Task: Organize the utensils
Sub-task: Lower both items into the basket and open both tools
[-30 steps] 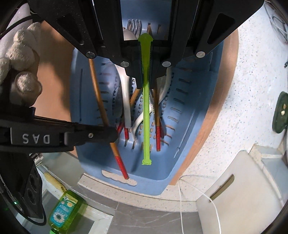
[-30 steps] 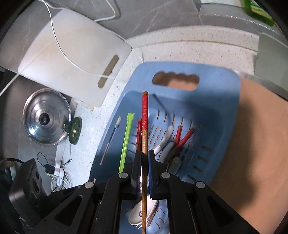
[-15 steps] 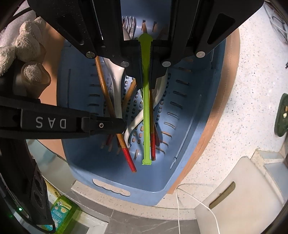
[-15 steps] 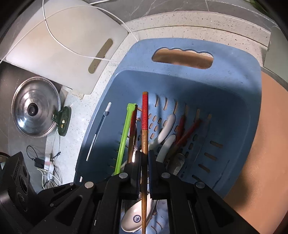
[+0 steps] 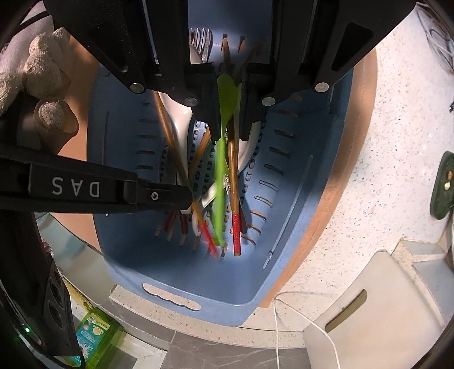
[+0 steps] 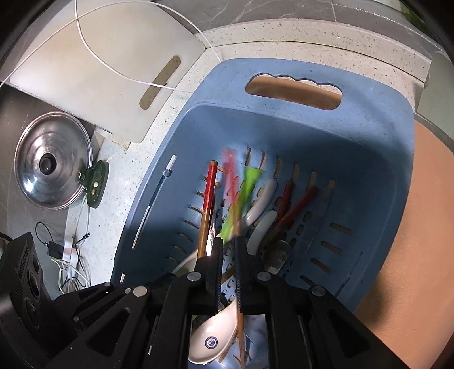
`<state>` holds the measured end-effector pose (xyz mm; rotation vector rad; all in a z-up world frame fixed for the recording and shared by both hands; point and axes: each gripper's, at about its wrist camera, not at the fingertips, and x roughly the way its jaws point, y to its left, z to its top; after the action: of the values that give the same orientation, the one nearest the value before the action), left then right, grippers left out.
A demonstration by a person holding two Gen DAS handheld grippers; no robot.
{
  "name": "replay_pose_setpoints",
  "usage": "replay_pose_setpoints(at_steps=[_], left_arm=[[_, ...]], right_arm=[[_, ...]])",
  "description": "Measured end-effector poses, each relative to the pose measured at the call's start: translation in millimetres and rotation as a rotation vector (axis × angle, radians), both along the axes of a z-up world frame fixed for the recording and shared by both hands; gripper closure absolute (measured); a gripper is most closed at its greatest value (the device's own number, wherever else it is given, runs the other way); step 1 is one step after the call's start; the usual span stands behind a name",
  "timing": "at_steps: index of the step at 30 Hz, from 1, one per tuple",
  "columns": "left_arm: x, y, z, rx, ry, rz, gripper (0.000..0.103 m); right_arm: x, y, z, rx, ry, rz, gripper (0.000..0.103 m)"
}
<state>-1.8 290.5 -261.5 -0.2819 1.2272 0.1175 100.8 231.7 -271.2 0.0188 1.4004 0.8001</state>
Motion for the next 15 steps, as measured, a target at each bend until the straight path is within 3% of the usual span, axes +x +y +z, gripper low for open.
replay_pose_setpoints(at_steps=[13,15], left_arm=[[-21.1,-5.2,26.1,0.029,-0.051,0.036,0.087],[-26.3,-7.6,31.8,0.037,-0.065,0.046,0.079]], right_arm=[[-5.1,-21.5,25.3,0.028,-0.045,0.014,0.080],[-6.6,-26.9,31.8,0.035,-0.059,0.020,0.075]])
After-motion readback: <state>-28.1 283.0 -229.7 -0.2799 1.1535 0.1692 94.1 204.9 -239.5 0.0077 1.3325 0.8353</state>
